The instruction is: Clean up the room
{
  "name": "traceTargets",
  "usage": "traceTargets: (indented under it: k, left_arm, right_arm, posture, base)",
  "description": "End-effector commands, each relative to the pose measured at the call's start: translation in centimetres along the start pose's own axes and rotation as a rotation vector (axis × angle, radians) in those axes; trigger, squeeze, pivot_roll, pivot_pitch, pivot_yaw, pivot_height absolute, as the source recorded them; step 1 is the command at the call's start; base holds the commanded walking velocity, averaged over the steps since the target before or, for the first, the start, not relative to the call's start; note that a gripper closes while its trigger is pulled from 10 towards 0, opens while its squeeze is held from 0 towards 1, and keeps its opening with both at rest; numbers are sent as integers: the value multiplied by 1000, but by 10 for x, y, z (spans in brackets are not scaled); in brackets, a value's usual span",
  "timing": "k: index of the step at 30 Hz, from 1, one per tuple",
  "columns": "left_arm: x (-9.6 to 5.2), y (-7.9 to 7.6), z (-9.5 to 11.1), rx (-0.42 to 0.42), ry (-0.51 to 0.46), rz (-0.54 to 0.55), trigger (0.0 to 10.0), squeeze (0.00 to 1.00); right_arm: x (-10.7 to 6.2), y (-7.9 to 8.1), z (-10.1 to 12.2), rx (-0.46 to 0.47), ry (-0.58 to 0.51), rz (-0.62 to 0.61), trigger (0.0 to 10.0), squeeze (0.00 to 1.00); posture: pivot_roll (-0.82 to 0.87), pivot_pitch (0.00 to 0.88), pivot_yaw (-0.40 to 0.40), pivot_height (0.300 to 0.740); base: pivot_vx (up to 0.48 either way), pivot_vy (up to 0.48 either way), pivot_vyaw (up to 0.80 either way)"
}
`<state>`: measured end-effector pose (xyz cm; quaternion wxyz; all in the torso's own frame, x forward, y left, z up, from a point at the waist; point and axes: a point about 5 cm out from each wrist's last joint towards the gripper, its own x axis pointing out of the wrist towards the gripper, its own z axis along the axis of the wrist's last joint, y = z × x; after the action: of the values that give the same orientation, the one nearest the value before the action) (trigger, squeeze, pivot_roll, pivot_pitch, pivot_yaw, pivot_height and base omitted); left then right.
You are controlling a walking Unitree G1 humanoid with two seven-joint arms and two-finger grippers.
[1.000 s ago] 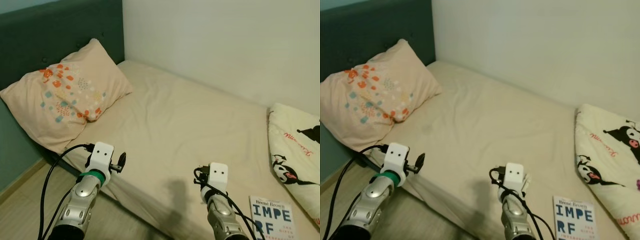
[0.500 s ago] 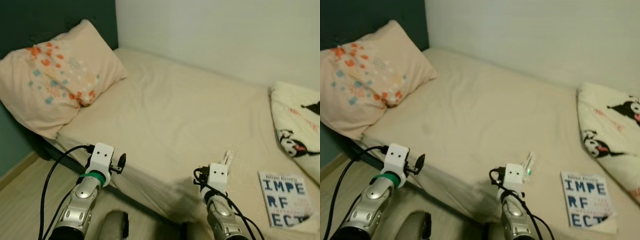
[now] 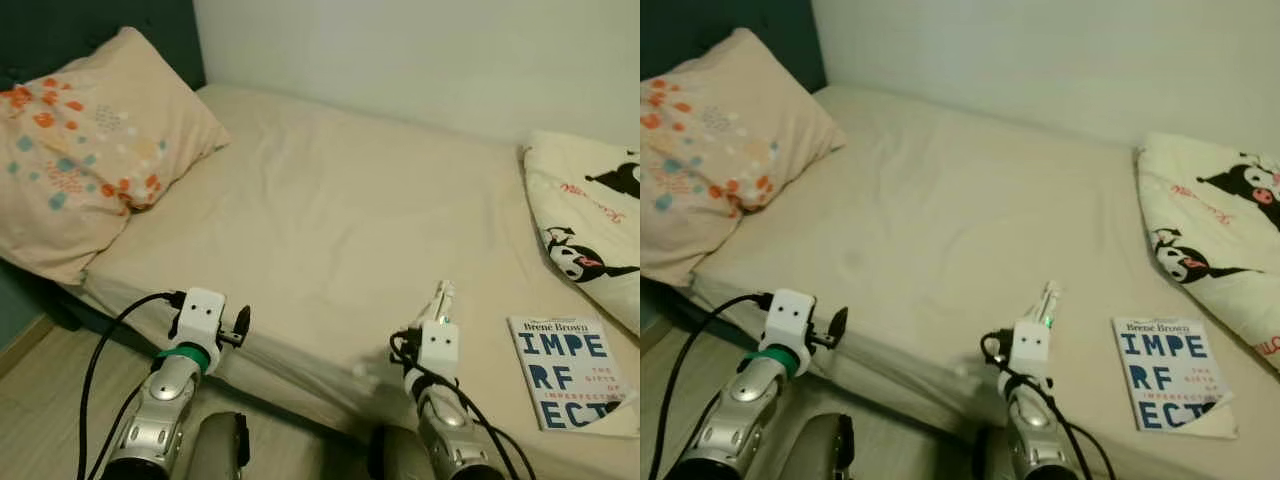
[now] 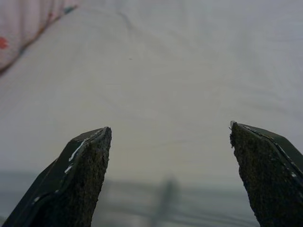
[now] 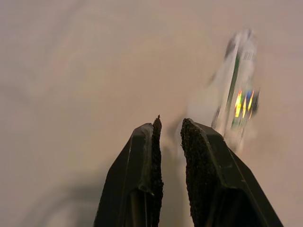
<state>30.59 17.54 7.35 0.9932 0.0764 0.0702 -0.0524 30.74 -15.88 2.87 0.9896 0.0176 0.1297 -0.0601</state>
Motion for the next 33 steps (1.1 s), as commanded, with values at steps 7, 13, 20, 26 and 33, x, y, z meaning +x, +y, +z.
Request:
traceTargets:
  k: [7, 13, 20, 26, 33]
  left_arm:
    - [-19, 16, -7, 57, -14, -17, 10000, 0]
    - [-30, 22, -6, 67, -33, -8, 10000, 0]
    - [-51, 25, 2, 70, -72, -41, 10000, 0]
    - [-63, 30, 8, 78, -83, -46, 10000, 0]
    - [-74, 30, 23, 67, -110, -88, 10000, 0]
  right_arm:
    - [13, -12, 20, -26, -62, -81, 10000, 1000]
    - [19, -22, 31, -49, -74, -123, 10000, 1000]
    - [27, -22, 41, -73, -63, -102, 10000, 1000]
    - [29, -20, 44, -61, -61, -105, 10000, 1000]
    - [29, -15, 43, -61, -54, -101, 10000, 1000]
  posture:
    - [180, 44, -38, 585]
    - [208, 68, -48, 585]
    - [253, 126, -53, 585]
    - [278, 162, -47, 585]
    - [310, 220, -37, 585]
  base:
    - [0, 0, 0]
    - [0, 0, 0]
    - [0, 0, 0]
    - [0, 0, 0]
    - [0, 0, 0]
